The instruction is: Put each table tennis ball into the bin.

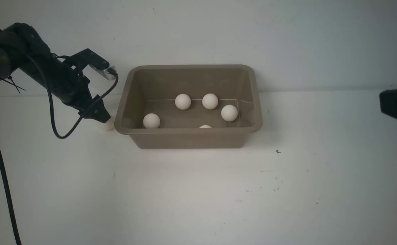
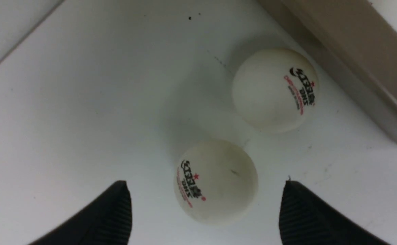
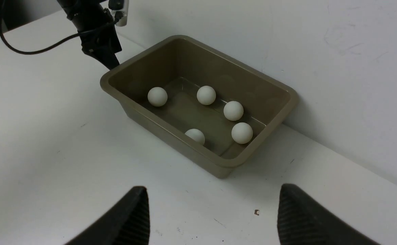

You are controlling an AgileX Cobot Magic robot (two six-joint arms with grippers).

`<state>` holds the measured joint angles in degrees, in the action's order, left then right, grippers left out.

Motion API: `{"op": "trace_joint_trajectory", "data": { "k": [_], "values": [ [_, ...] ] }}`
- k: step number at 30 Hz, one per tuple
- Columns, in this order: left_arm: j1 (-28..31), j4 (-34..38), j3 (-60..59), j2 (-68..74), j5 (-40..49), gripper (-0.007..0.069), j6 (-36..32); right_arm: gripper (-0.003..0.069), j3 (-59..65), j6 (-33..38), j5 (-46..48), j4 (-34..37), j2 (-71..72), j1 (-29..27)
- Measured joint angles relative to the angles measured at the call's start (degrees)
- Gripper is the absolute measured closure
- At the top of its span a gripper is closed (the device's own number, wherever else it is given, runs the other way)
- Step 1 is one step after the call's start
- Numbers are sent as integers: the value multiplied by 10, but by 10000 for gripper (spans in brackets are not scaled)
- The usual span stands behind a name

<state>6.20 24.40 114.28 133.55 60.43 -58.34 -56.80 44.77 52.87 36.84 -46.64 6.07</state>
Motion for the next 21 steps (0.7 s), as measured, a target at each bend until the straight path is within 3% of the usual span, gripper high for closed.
{"op": "trace_joint_trajectory", "data": {
  "k": [21],
  "values": [
    [-6, 22, 0, 32, -9, 104, 0, 197, 0, 0, 0, 0, 0, 0]
  ]
}}
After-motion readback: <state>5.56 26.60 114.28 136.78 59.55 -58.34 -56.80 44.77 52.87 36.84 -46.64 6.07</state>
